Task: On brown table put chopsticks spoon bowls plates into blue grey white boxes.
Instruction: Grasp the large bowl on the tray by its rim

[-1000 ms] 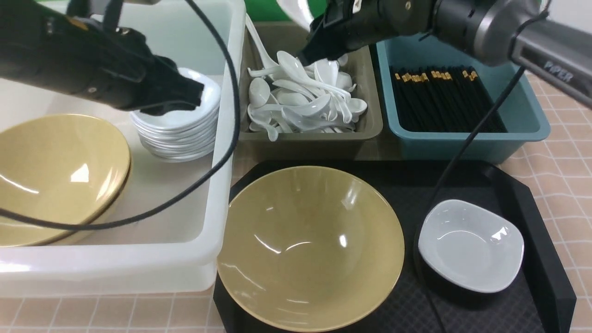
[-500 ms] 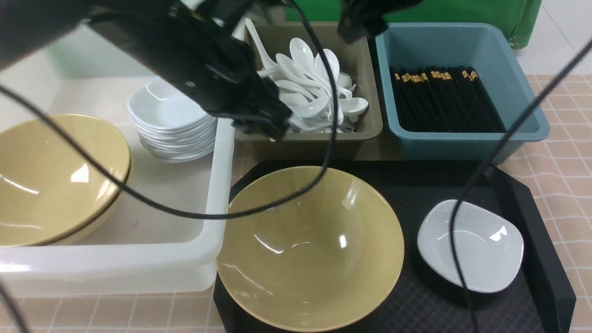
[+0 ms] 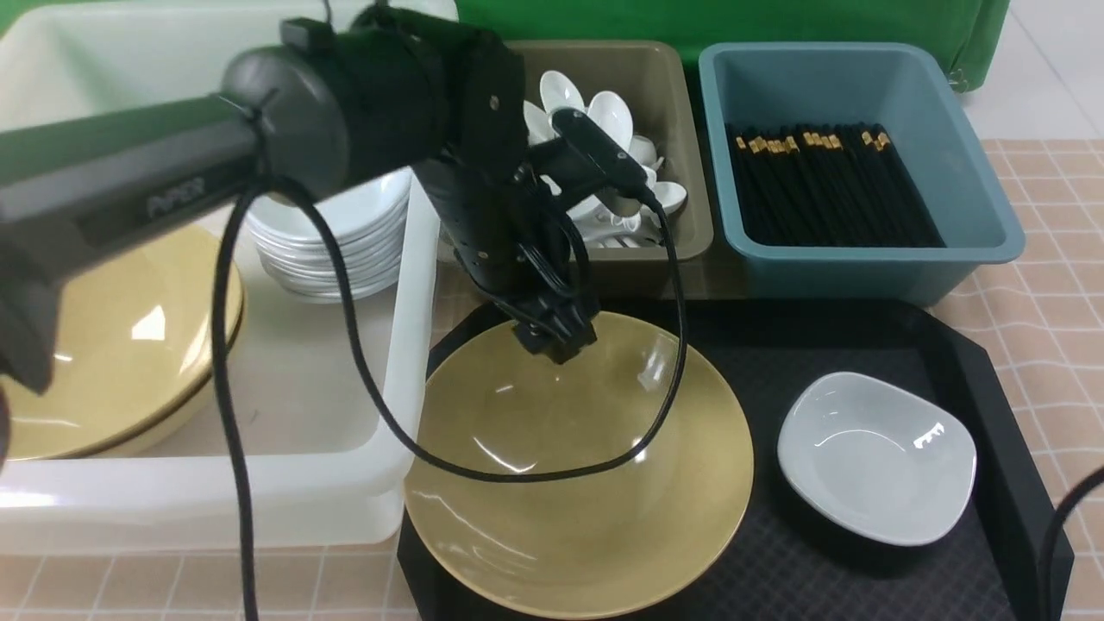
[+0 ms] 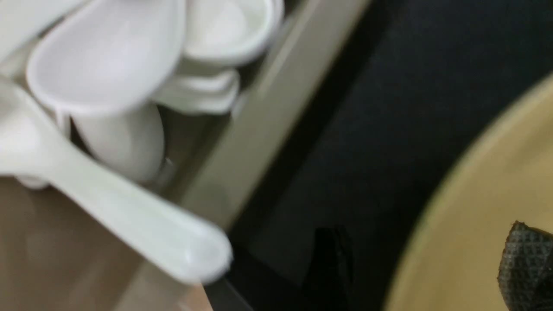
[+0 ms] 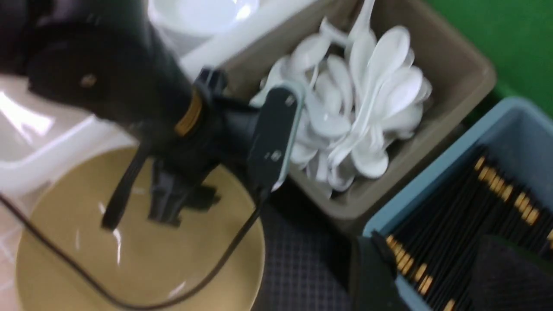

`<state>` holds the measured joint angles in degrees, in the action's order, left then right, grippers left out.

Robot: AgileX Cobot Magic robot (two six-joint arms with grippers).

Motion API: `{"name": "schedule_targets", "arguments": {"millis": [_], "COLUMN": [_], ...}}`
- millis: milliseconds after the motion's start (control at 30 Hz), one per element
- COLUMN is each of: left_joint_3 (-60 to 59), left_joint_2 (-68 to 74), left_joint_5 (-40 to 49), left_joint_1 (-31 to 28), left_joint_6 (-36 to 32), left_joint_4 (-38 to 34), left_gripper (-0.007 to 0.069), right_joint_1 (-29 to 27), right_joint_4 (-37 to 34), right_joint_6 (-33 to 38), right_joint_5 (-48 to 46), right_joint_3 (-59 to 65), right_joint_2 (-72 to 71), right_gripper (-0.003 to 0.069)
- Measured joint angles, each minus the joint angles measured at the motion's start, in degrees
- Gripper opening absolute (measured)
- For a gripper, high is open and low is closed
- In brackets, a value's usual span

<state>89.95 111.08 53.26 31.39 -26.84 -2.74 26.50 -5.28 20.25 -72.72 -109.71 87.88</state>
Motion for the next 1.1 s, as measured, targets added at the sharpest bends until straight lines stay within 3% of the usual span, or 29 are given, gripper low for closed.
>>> {"name": "schedule_targets", "arguments": {"millis": [267,433,533,700,767,900,1033,1100], "left_joint_3": [0.00,0.00,0.00,1.21,1.33,1.33,0.78,0.12], "left_joint_2": [1.14,3.60,4.49,3.12,1.89,-1.06,-7.13,-9.98], "left_joint_5": [-3.00,1.00,2.07,7.16,7.23,8.57,9.98,10.11], "left_joint_1": [0.00,0.00,0.00,0.00,0.05,-0.10,-4.23,-6.85], "left_joint_6": [0.77,0.82,0.82,3.04,4.79,6.48,6.66,6.37], "left_joint_4": [0.26,-4.46,-6.07,-8.72,-9.80,-10.05,-13.38,-15.57], "left_gripper": [0.0440,0.0434,0.0381,0.0094,0.0049,0.0012,0.0008,0.0008], "right_joint_1": [0.00,0.00,0.00,0.00,0.00,0.00,1.17,2.27], "right_joint_4": [0.00,0.00,0.00,0.00,0.00,0.00,-0.24,-0.24], "right_joint_6": [0.94,1.63,2.67,5.52,5.70,5.93,5.98,6.28], "right_joint_5": [0.01,0.06,0.06,0.16,0.16,0.16,1.29,1.84], "right_joint_3": [7.08,8.15,8.15,8.16,8.21,8.21,8.21,8.06], "right_joint_2": [-0.32,-0.32,-0.32,-0.32,-0.32,-0.32,-0.32,-0.32], "right_gripper": [0.0295,0.0281,0.0281,0.0269,0.0253,0.0185,0.0064,0.0043]}}
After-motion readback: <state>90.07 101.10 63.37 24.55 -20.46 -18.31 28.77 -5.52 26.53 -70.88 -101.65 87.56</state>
